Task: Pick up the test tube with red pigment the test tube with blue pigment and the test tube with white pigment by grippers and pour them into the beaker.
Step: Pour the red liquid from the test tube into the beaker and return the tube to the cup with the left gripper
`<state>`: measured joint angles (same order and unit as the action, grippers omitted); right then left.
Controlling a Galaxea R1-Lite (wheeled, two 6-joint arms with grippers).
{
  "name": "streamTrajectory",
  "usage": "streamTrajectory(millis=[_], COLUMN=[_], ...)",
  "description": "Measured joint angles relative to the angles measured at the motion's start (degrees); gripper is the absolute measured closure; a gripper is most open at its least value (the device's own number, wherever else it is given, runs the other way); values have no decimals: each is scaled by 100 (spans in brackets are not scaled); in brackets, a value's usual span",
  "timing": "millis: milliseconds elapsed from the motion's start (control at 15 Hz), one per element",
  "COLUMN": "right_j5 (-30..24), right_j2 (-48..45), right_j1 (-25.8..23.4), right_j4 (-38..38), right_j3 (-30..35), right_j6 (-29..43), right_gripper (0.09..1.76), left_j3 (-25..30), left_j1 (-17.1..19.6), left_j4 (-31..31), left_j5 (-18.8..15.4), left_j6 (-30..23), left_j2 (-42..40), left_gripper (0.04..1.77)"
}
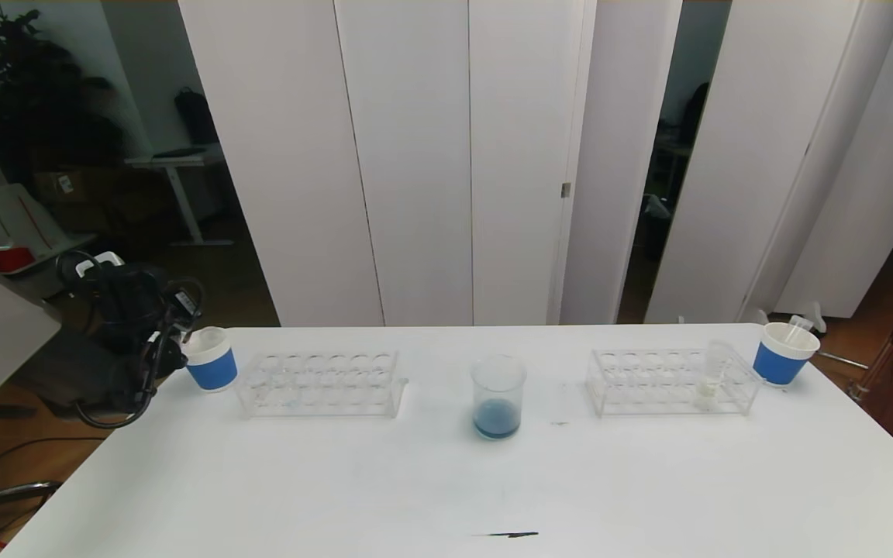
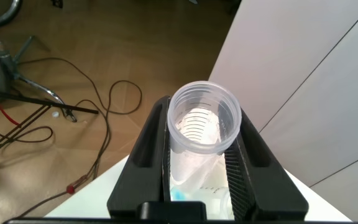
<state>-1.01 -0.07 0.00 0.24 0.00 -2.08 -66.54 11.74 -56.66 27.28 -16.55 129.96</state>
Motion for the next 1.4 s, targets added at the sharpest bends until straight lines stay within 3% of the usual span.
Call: streamTrajectory(millis=[400, 1400], right_j5=[-2, 0], right_j2=[0, 0], right_j1=[0, 0], right_j4=[2, 0], right_j3=[0, 0], right_j6=[0, 0], right_gripper=[10, 10], left_j3=[-247, -466], left_j1=[-52, -124], left_j4=[300, 328], left_j5=[-177, -223], left_j6=[-433, -375], left_j2=[347, 617], left_gripper=[123, 123])
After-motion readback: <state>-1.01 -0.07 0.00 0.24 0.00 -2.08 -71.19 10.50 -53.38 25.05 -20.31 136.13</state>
